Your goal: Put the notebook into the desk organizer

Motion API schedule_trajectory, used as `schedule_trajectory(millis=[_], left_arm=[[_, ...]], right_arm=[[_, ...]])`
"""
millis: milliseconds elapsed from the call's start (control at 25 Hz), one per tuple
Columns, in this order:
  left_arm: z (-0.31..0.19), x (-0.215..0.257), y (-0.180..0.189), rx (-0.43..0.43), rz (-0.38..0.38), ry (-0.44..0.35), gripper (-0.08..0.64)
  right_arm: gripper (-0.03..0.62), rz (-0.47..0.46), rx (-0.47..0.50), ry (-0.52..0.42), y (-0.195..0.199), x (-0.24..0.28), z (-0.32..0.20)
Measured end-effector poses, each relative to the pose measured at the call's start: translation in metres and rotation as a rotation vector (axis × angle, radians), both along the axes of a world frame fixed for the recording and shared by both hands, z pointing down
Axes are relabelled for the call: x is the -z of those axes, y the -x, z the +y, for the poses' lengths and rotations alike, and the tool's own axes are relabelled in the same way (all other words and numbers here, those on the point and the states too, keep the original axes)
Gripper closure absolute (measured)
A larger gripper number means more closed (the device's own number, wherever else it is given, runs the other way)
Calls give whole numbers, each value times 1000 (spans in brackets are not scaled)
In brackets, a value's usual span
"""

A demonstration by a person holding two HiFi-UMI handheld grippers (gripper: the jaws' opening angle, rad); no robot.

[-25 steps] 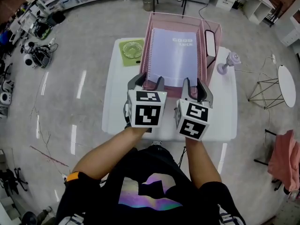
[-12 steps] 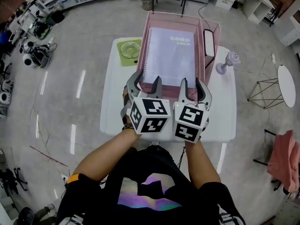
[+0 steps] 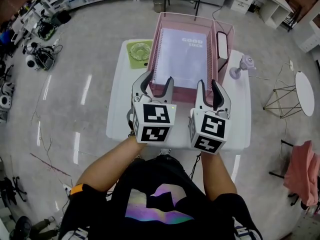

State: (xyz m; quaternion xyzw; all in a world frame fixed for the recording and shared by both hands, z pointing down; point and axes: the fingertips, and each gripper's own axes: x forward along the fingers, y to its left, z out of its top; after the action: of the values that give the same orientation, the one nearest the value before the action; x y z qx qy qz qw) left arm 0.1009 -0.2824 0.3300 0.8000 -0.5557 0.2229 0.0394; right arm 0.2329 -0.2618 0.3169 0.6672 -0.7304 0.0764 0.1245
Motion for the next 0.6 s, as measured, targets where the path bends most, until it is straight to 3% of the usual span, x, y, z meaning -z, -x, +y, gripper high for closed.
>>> schedule_trajectory(millis=[400, 600], left_arm=[[42, 22, 2, -67, 82, -81, 342], [77, 37, 20, -77, 109, -138, 438]], right_arm=[[503, -18, -3, -60, 17, 13, 40], [557, -24, -4, -93, 36, 21, 73]])
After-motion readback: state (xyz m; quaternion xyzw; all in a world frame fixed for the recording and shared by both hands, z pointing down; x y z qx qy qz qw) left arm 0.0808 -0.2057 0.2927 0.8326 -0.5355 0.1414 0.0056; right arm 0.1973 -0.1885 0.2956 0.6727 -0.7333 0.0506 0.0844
